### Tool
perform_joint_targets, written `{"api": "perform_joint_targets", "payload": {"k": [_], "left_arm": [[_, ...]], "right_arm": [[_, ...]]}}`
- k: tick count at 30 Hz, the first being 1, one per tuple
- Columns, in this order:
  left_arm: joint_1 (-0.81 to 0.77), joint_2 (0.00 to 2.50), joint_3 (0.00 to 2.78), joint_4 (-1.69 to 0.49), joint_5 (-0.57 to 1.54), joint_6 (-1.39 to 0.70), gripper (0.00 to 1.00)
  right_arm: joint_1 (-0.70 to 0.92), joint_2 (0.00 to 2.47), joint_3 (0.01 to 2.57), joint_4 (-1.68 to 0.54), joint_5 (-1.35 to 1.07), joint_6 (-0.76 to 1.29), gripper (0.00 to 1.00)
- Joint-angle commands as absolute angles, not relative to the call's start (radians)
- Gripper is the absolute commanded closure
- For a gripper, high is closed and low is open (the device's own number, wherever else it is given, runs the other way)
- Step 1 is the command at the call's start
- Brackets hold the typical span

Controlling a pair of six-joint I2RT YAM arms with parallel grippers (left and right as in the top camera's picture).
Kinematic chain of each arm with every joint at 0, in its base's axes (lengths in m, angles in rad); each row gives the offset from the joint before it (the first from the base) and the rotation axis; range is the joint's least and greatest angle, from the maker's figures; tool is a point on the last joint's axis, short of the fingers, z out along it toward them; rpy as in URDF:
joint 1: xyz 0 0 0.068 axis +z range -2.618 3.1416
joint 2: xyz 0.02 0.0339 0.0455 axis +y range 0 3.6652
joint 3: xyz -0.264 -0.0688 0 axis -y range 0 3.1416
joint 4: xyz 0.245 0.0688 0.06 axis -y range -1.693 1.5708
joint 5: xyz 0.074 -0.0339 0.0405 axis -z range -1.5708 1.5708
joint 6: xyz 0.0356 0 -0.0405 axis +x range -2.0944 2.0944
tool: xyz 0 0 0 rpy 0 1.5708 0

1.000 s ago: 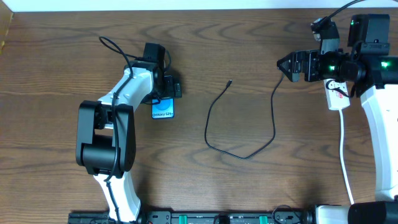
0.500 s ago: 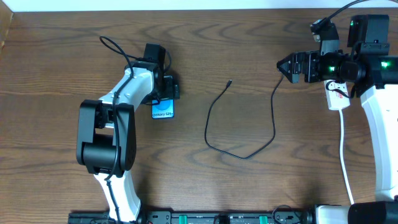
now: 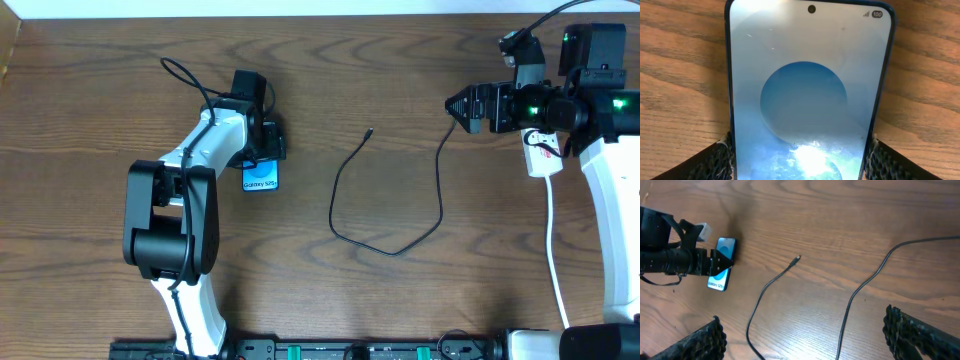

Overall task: Plug charger to phone and switch on socket
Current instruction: 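Lower the left gripper and grasp the phone's bottom edge, then lift the phone with the left gripper and tilt it upright toward center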

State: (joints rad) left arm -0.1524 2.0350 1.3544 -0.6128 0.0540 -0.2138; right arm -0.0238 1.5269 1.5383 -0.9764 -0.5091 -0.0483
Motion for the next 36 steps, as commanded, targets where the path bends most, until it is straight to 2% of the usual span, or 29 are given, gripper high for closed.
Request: {"api": "perform_joint_targets", "payload": {"k": [1, 30, 36], "left_arm": [[-0.153, 2.054, 1.372, -0.627, 0.067, -0.235, 0.23], [-0.152, 1.910, 1.379, -0.654, 0.071, -0.309, 0.24], [-0.152, 1.877, 1.379, -0.653, 0.188, -0.408, 0.25]], "right_arm": [[-0.019, 1.523, 1.555, -0.980, -0.526, -0.061, 0.01], [-0.019, 1.523, 1.555, -0.980, -0.526, -0.061, 0.01], [-0.019, 1.523, 1.555, -0.980, -0.526, -0.061, 0.01]]}}
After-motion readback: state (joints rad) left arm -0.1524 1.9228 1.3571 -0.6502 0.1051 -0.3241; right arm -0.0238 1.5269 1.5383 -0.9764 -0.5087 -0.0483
